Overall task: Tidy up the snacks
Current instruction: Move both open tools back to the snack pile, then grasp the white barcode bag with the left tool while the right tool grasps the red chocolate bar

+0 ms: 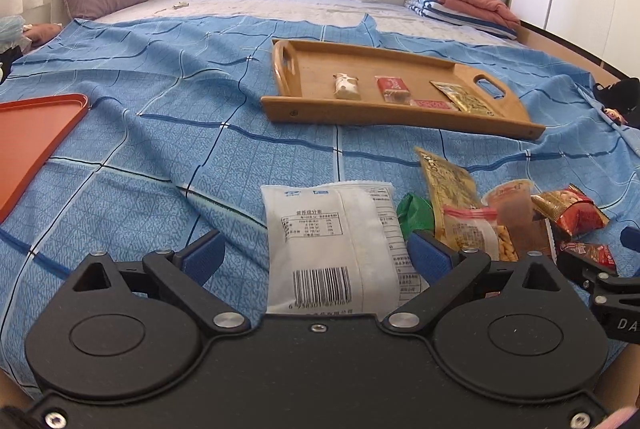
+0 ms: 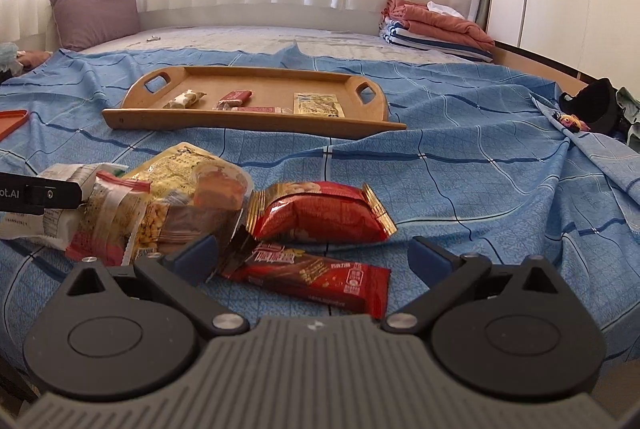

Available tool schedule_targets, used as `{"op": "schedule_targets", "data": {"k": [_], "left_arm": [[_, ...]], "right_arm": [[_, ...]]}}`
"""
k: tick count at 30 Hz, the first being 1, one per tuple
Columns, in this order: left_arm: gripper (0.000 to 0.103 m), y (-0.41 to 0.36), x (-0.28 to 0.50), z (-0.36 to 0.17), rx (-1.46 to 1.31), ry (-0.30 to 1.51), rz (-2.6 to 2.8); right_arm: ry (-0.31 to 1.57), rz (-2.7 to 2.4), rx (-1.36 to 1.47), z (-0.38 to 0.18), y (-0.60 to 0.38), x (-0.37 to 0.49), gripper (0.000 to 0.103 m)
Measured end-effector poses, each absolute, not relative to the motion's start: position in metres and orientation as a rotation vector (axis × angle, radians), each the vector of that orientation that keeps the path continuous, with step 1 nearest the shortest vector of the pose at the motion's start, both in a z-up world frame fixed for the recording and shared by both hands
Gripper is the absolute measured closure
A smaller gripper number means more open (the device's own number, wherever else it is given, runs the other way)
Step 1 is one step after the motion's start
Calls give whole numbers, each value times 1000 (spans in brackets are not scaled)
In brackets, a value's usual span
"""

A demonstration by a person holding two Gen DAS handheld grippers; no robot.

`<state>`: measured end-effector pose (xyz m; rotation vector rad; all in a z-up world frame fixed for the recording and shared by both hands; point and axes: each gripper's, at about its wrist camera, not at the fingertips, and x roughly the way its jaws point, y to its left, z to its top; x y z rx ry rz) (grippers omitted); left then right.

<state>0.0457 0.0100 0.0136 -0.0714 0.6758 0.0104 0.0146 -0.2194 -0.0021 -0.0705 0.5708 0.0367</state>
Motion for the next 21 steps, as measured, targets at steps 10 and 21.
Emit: {"op": "schedule_targets", "data": {"k": [10,21], "left_arm": [[4,7,32,8,-74,663,25],[4,4,25,8,-35,633,27]], "right_arm": [[583,7,29,-15,-224,9,0],[578,-23,-11,-19,-223,4,0]]}}
